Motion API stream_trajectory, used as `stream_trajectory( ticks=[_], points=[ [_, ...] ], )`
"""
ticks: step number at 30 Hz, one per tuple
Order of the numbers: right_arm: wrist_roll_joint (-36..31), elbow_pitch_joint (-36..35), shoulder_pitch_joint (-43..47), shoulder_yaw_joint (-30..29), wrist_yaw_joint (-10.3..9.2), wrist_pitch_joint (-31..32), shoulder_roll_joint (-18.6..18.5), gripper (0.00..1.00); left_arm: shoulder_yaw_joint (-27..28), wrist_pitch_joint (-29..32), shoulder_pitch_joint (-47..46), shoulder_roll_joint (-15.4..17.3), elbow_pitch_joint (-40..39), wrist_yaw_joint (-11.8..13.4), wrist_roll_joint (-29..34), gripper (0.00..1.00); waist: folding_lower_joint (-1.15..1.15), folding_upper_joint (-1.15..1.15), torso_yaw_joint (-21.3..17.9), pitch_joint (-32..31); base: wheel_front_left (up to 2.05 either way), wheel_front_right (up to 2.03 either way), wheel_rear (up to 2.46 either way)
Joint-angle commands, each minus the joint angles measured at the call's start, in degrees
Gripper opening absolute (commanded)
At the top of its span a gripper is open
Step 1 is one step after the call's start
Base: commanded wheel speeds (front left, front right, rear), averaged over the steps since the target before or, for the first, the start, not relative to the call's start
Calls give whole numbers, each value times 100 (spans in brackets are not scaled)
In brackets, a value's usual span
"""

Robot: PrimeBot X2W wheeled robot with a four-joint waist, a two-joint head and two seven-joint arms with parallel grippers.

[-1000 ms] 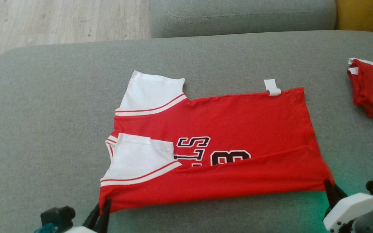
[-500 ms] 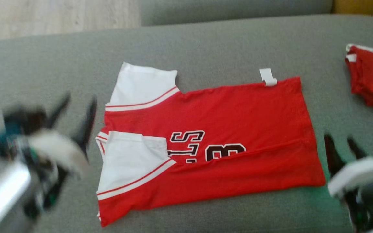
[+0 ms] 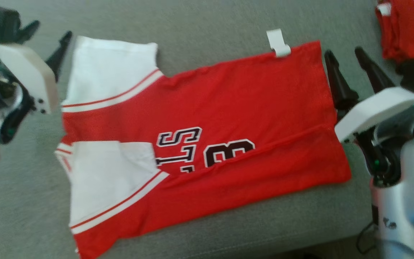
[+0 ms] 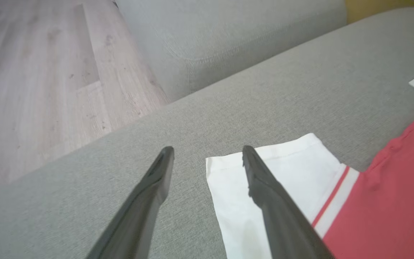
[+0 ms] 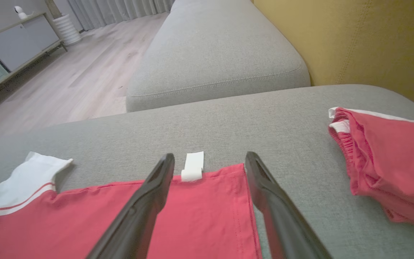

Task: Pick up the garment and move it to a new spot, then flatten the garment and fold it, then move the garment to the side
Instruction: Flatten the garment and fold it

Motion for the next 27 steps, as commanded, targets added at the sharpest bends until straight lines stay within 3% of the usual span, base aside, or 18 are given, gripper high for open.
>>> stream_trajectory(
  ticks=[1, 8, 22, 23, 24, 25, 26, 27],
  points=[
    [-53, -254, -205, 160, 39, 23, -34, 100, 256, 64, -391, 270, -14, -56, 67, 100, -2, 0, -361, 423, 0, 0, 0],
    [26, -303, -429, 350, 39, -29, -34, 100, 99, 472, -664, 292, 554, -217, 101, 100, -2, 0, -604, 758, 0, 0, 0],
    [-12, -449, -553, 503, 39, 20, -34, 100, -148, 1391, -727, 392, 555, -15, 85, 100, -2, 0, -630, 870, 0, 0, 0],
    [-18, -457, -565, 521, 39, 38, -34, 100, -170, 1452, -717, 396, 527, -22, 69, 97, -2, 0, -623, 872, 0, 0, 0],
    [-18, -464, -579, 534, 39, 55, -34, 100, -183, 1497, -711, 400, 498, -21, 57, 80, -2, 0, -616, 876, 0, 0, 0],
    [-18, -464, -579, 534, 39, 55, -34, 100, -183, 1497, -711, 400, 498, -21, 57, 80, -2, 0, -616, 876, 0, 0, 0],
    [-22, -469, -596, 548, 39, 72, -34, 100, -197, 1529, -704, 401, 469, -24, 48, 48, -2, 0, -608, 879, 0, 0, 0],
    [-32, -472, -616, 555, 39, 87, -34, 100, -208, 1548, -699, 402, 443, -25, 43, 35, -2, 0, -601, 883, 0, 0, 0]
  ],
)
